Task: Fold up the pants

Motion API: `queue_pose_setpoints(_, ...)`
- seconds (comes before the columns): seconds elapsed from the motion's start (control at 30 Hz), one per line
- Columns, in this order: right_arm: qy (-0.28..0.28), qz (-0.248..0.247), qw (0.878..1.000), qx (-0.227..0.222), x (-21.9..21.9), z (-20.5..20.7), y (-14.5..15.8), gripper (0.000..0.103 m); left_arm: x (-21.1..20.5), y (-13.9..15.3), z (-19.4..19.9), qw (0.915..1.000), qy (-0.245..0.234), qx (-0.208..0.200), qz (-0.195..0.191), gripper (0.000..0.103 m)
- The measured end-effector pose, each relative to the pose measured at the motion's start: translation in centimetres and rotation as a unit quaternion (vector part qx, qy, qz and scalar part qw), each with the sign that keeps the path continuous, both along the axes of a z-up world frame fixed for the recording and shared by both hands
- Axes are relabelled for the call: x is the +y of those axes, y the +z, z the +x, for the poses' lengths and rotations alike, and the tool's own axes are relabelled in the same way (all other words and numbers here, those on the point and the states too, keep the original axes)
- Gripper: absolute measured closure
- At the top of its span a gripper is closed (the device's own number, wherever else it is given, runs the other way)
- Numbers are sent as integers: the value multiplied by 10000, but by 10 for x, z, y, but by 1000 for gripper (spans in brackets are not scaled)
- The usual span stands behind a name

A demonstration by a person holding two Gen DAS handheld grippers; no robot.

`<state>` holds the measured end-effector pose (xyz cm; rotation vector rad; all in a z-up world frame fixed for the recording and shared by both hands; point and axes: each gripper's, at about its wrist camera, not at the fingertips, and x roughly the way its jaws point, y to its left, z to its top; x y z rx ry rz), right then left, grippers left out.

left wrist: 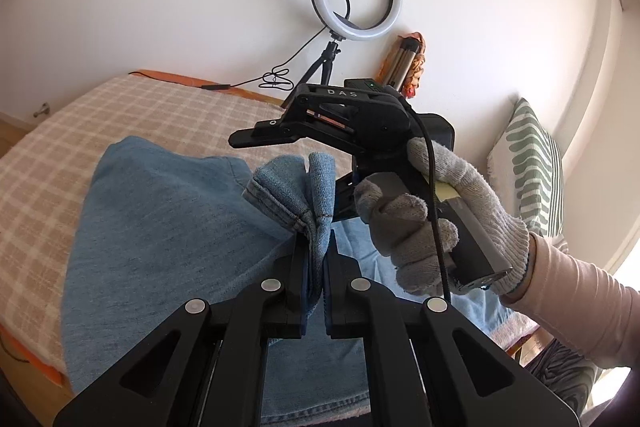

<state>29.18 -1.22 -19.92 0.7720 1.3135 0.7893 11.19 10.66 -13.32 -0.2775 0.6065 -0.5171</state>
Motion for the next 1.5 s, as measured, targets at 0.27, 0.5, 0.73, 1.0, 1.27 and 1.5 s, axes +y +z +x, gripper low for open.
queue_pose_setpoints(0.27, -84, -1002, 9871, -1248, -13, -23, 45, 95, -26, -4, -10, 9992, -348, 51, 168, 99)
queue_pose_setpoints(0.5, -541, -1677, 9640, -1989, -78, -57, 84, 97, -73, 6, -20, 9955, -923, -30, 228, 99)
queue_pose_setpoints(0.73, -943, -2099, 9463, -2272, -145, -89, 108, 98, -138, 8, -32, 9857, -1652, -18, 323, 99)
queue_pose_setpoints(1.0, -1442, -2272, 9367, -2240, -238, -122, 115, 98, -203, 13, -40, 9724, -2304, 50, 368, 99)
queue_pose_setpoints(1.27, -1879, -2510, 9236, -2206, -310, -151, 123, 98, -265, 20, -54, 9558, -2897, -43, 494, 99)
queue_pose_setpoints(1.5, -2266, -2690, 9117, -2123, -371, -171, 123, 99, -316, 21, -65, 9401, -3361, -95, 561, 99)
